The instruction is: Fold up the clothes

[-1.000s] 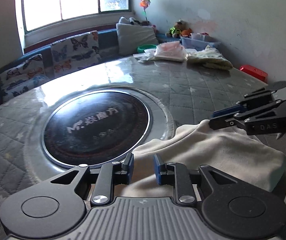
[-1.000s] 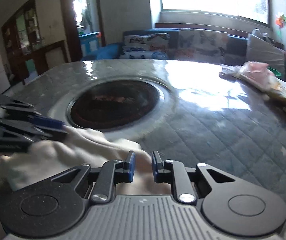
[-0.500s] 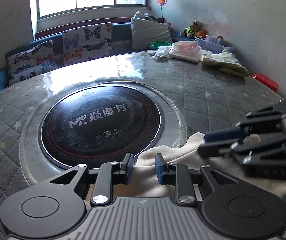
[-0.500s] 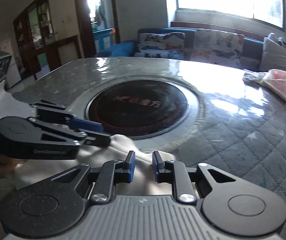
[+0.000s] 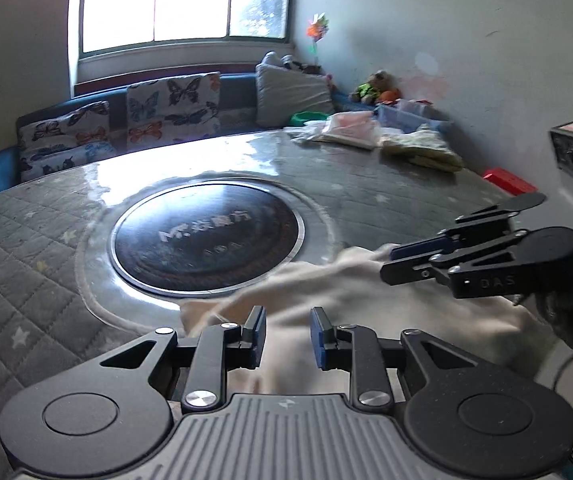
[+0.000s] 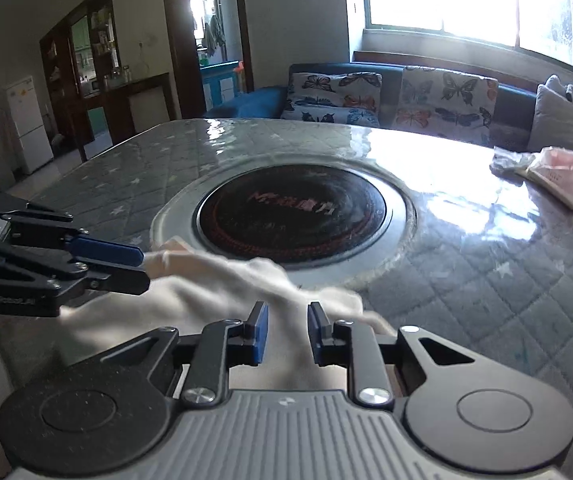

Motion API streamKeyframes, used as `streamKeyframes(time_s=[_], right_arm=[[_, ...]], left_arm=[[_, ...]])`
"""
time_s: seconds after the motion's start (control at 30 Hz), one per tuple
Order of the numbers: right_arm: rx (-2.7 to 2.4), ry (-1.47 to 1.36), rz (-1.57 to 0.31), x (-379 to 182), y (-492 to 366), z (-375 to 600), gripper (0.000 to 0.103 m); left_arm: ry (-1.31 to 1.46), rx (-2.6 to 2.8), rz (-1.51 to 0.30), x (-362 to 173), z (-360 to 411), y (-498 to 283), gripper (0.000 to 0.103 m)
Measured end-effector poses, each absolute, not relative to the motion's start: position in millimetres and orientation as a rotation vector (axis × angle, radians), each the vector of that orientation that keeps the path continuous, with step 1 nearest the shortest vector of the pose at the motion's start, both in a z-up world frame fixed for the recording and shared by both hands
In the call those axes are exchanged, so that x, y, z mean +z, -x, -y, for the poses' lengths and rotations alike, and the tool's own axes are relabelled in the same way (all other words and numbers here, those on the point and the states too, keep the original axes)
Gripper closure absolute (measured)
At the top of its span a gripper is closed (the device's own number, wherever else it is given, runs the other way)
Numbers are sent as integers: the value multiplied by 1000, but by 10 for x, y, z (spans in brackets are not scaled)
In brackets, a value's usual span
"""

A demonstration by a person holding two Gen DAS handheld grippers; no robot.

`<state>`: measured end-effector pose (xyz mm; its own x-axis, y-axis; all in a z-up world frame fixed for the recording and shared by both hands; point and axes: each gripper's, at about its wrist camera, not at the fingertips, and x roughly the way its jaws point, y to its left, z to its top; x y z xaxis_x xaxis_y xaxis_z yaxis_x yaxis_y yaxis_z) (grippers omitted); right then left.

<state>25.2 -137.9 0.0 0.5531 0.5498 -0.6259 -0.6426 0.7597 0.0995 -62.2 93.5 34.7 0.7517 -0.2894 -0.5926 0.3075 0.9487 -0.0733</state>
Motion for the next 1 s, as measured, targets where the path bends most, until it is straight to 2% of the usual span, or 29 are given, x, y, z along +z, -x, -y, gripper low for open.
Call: streamKeyframes(time_s=[0.2, 0.57, 0.63, 0.67, 0.73, 0.83, 1.0], right_arm=[[668, 129, -713, -88, -149, 1583, 82], [629, 97, -702, -63, -10, 1878, 81], [638, 95, -695, -46, 37, 1879, 81], [643, 94, -691, -36, 61, 1878, 81], [658, 104, -677, -11, 124, 1863, 81], [697, 152, -658, 1, 222, 1801, 74], [718, 240, -669, -141, 308, 1694, 73]], left_arm=[[-29, -284, -716, 151, -1018, 598, 77], [66, -148, -733, 161, -1390, 530, 77], [61, -150, -737, 129, -1387, 520, 80], [56, -158, -731, 124, -1381, 528, 90], [26, -173, -707, 144, -1340, 548, 96], [-43, -157, -662, 212, -1281, 567, 98], [-151, -135, -627, 218, -1239, 571, 98]])
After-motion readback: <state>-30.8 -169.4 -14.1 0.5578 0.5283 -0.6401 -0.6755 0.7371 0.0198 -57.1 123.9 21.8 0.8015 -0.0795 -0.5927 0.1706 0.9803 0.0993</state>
